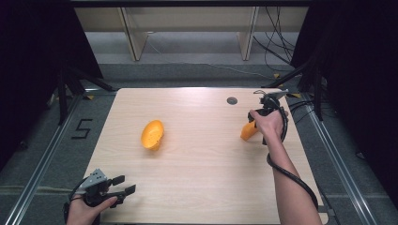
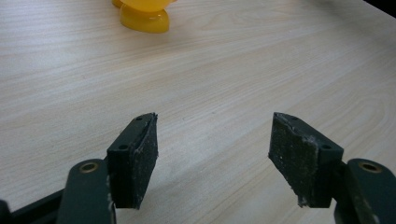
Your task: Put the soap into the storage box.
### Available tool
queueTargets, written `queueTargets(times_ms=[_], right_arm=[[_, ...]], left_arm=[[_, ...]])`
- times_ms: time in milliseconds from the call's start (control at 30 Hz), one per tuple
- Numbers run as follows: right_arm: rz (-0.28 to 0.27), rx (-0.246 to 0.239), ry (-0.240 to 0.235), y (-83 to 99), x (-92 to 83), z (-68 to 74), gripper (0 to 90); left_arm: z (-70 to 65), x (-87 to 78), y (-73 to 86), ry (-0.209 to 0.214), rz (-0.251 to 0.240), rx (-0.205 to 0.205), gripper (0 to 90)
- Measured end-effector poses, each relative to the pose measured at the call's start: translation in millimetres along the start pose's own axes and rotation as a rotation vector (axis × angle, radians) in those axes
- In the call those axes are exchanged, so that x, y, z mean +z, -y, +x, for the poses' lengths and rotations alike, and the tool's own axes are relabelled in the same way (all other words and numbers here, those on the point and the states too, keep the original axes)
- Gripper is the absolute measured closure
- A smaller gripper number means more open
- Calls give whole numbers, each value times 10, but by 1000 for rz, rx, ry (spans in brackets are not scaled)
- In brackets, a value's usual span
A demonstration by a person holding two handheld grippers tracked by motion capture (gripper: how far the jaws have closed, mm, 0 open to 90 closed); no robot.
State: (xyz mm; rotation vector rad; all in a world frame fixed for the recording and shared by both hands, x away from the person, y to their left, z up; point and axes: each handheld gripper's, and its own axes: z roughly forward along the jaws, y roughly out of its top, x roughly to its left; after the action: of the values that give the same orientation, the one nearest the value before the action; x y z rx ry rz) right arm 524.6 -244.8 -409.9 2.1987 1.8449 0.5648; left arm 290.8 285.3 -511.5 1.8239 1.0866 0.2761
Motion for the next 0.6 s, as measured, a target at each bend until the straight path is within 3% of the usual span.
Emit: queueTargets(times_ms=[67,100,133,167,200,233,267,333,500,567,600], right_arm=[[14,24,8,-22,30,4,311],[30,84,1,-29,50,44,312],[30,97,-10,-34,72,56,311],[35,62,-6,-37,86,36,312],[48,86,-3,-41,101,54,312],[49,70,10,-51,116,51,310],[60,103,1,-50,125,69,302],[48,89,-2,-61,142,61,301],[55,148,-4,-102,146,92,301],[39,103,0,-99,190,63,297],[59,125,4,-103,206,79,296]], left_arm=[[-3,4,2,1,-1,-8,319],[-3,5,2,2,-1,-8,320],[-2,6,2,2,-1,-8,319],[-2,8,2,3,-2,-10,319],[-7,7,2,-4,-3,-9,319],[-7,7,2,-3,-3,-8,319],[-10,3,0,-8,2,-6,319],[-11,3,0,-8,1,-6,320],[1,10,-1,5,-2,8,319],[1,9,-1,5,-1,10,319],[1,9,-1,5,-1,10,319]])
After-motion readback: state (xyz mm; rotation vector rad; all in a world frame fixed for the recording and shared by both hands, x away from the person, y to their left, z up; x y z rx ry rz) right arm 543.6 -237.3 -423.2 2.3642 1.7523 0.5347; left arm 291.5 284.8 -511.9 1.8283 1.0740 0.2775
